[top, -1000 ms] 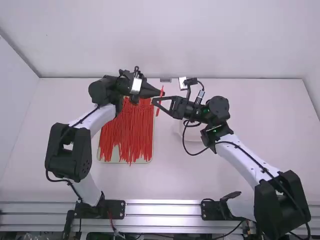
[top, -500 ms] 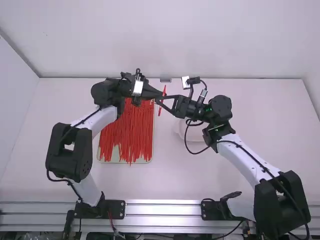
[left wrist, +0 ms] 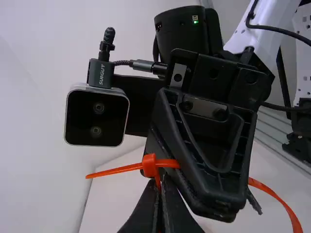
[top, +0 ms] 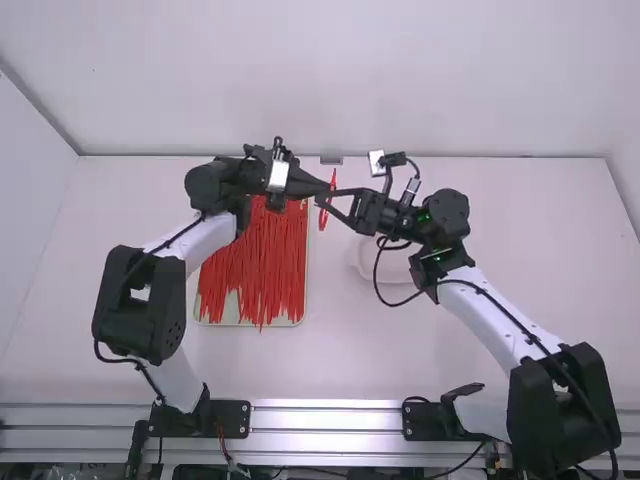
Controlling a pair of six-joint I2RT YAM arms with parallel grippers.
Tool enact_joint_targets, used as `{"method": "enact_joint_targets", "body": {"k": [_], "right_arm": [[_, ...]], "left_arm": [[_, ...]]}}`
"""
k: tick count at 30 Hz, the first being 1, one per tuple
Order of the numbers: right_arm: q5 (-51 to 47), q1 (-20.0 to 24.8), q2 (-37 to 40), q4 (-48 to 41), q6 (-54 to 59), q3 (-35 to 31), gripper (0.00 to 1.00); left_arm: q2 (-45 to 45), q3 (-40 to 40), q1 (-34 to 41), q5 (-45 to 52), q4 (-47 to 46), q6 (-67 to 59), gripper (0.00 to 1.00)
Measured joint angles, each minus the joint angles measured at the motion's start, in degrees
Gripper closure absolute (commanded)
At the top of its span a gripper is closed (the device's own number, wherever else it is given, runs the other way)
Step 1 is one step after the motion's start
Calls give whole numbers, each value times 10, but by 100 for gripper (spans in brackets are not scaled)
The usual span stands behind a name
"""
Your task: Fasten the cable tie
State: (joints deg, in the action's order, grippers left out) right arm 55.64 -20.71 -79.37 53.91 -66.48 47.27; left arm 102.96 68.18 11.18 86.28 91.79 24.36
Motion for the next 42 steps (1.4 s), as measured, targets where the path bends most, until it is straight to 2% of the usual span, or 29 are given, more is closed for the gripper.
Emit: {"method": "enact_joint_targets", "body": {"k": [23, 42], "right_arm": [[34, 27, 0, 3, -11, 0, 100], [52, -3, 10, -11, 24, 15, 100]], "left_arm": [[-1, -37, 17, -45, 0, -27, 99], [-52, -47, 1, -10, -6, -49, 99]]}}
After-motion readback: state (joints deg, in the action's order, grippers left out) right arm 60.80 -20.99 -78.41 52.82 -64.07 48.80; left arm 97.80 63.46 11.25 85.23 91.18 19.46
